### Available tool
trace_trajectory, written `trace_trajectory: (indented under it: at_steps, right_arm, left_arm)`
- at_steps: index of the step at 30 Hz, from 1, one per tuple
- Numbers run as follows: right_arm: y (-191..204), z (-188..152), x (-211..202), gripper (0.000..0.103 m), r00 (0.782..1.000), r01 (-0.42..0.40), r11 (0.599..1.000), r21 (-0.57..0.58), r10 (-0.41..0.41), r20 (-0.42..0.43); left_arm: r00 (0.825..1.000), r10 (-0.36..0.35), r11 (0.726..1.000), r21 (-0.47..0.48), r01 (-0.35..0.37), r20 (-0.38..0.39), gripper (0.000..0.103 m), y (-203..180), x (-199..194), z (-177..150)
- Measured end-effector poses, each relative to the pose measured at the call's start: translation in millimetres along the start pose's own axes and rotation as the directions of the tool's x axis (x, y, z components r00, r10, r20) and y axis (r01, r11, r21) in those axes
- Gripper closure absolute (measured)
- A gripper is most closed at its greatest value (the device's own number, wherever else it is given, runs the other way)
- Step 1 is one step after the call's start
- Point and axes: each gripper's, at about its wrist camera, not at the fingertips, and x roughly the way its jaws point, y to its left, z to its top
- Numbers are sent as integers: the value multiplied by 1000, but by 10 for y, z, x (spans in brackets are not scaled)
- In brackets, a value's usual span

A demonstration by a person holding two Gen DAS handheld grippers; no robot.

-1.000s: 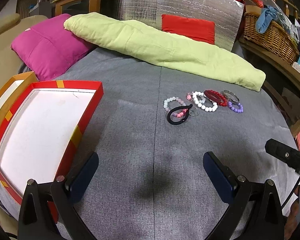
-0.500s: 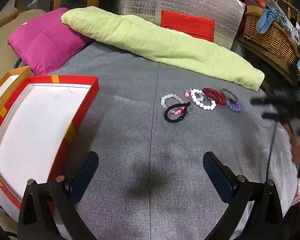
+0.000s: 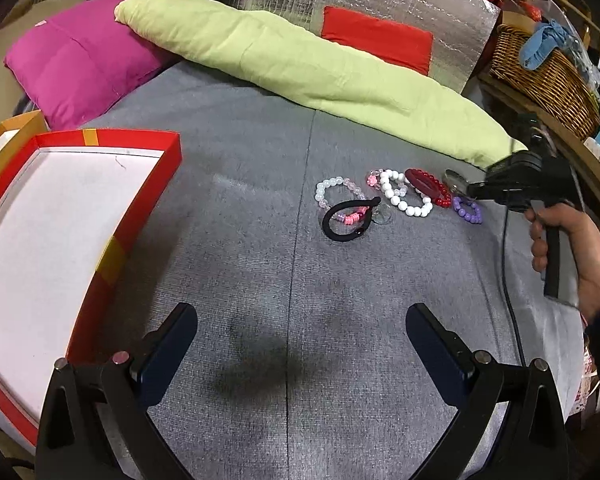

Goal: Organize jewelry
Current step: 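Grasp the silver bangle with the right tool while the left tool grasps the black hair tie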

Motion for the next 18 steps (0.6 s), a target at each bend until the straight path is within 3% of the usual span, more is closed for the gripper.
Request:
trace_trajectory:
  at_steps: [3, 6, 9, 13, 15, 18]
  right_arm:
    - [-73, -143, -325, 100, 996, -67, 997, 31, 65, 62]
    - [-163, -419, -740, 100, 972, -203, 974, 101, 188, 144]
    - [-149, -785, -1029, 100, 935, -331, 931, 154, 301, 188]
    - [-125, -1346, -1302, 99, 867, -491, 840, 231, 443, 229]
    - [-80, -1533, -1361, 99, 849, -521, 819, 239, 470, 242]
    - [7, -1678, -1280, 99, 855, -511, 830, 224, 464, 230]
  left_arm:
    - [1000, 12, 1000, -3, -12, 4, 0, 4, 2, -4]
    - [1000, 28, 1000, -6, -28, 5, 0, 6, 11, -16]
    - [999, 43, 999, -5, -43, 7, 0, 11, 6, -30]
    - [998, 56, 998, 18, -56, 21, 0, -12, -8, -43]
    - [998, 56, 998, 35, -57, 21, 0, -41, -7, -14]
    - [999, 42, 996, 74, -43, 23, 1, -144, 13, 115]
